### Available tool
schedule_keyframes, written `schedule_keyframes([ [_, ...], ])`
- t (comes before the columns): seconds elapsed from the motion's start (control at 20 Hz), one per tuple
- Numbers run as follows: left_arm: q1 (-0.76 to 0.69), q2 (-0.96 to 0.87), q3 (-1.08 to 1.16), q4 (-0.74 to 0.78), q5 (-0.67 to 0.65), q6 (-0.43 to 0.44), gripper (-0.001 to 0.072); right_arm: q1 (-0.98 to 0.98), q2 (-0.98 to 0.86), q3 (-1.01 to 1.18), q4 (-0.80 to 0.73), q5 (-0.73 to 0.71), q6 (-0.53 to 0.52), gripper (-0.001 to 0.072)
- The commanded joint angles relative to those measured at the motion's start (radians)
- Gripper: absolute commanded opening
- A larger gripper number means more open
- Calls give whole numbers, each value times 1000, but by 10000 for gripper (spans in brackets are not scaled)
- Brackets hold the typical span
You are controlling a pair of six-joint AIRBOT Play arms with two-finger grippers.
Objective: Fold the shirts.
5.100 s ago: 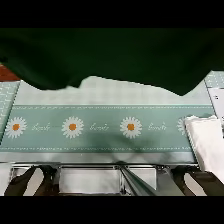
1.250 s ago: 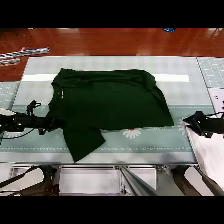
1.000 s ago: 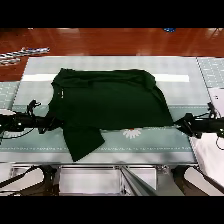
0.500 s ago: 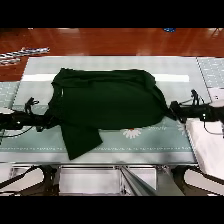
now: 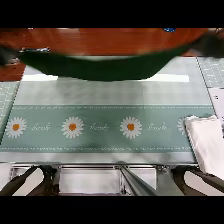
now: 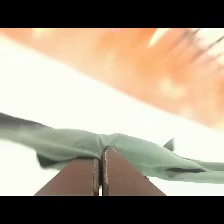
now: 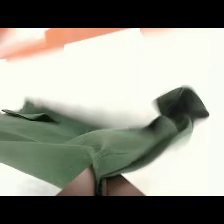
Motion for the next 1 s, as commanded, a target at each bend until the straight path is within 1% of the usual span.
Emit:
schedule_keyframes([
  [0.0, 8, 68, 333, -45, -2, 0, 17, 6, 77, 326, -72, 51, 48, 34],
  [0.15, 59, 148, 474, 5, -13, -2, 17, 6, 215, 386, -179, 51, 59, 34],
  [0.3, 138, 283, 486, 43, -31, -2, 17, 6, 357, 386, -301, 93, 79, 34],
  [0.35, 149, 327, 486, 96, -39, -6, 17, 6, 401, 386, -346, 114, 88, 34],
  [0.45, 122, 410, 486, 261, -39, -53, 17, 6, 468, 386, -418, 164, 95, 34],
  [0.55, 18, 468, 486, 483, -60, -128, 17, 7, 506, 385, -473, 235, 126, 34],
  [0.65, -146, 508, 484, 710, -121, -193, 17, 6, 522, 385, -484, 304, 148, 34],
  [0.7, -225, 520, 478, 789, -154, -230, 17, 6, 522, 385, -483, 352, 148, 34],
  [0.8, -354, 521, 433, 892, -212, -290, 17, 6, 517, 352, -484, 428, 161, 34],
  [0.85, -396, 515, 386, 929, -224, -327, 17, 6, 517, 311, -470, 438, 167, 34],
  [0.95, -431, 496, 241, 951, -203, -385, 17, 6, 517, 190, -431, 428, 166, 34],
])
